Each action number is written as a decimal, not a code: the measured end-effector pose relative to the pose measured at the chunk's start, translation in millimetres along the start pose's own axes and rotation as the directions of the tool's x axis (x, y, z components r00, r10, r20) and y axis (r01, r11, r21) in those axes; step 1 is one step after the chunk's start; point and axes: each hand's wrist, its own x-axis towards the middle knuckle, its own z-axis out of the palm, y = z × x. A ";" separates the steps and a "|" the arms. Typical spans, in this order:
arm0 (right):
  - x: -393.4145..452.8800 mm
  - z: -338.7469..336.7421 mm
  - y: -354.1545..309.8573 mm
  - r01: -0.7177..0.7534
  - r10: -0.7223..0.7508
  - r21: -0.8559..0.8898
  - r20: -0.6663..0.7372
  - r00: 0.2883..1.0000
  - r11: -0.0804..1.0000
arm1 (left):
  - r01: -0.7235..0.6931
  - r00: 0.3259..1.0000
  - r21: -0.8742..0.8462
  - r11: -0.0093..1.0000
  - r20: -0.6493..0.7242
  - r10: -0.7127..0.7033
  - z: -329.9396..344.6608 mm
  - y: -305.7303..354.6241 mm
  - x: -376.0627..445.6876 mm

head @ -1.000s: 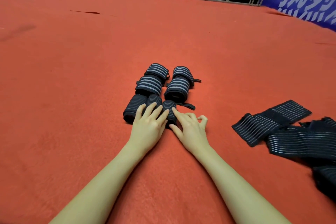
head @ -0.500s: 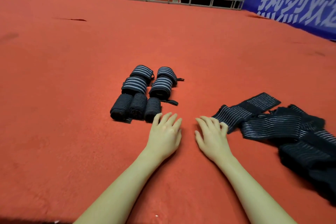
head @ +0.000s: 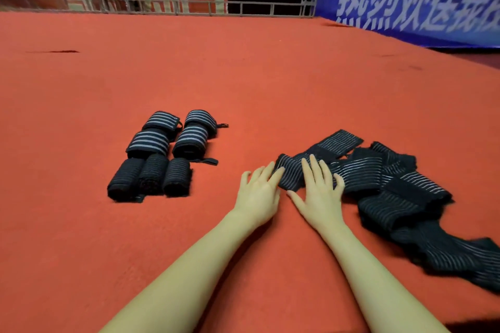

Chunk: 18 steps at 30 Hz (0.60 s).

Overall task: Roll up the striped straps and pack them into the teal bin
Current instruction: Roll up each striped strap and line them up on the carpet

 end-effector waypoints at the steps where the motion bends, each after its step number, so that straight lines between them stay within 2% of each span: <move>1: 0.7 2.2 3.6 -0.005 0.005 0.000 -0.008 1.000 1.000 | -0.007 1.000 0.010 1.000 0.021 0.007 2.0 2.3 5.3; 4: -0.9 11.7 8.6 0.025 -0.023 0.023 -0.090 0.996 0.999 | -0.016 0.997 0.042 0.999 0.073 0.013 10.5 3.2 18.7; 9: -1.8 20.2 8.1 0.152 -0.115 0.094 -0.317 0.942 0.984 | 0.030 0.990 -0.135 0.990 0.139 -0.011 26.7 -7.9 33.9; 13: 7.6 16.4 15.1 0.196 -0.107 0.205 -0.377 0.920 0.959 | 0.001 0.999 -0.291 0.957 -0.035 -0.012 34.2 -6.8 38.5; 16: 9.1 11.7 19.4 0.236 -0.143 0.271 -0.323 0.935 0.933 | -0.036 0.986 -0.273 0.961 -0.165 -0.009 35.6 -6.8 38.0; 18: 2.9 9.9 21.3 0.246 -0.152 0.326 -0.288 0.945 0.913 | -0.040 0.986 -0.236 0.971 -0.169 -0.001 37.8 -5.8 32.5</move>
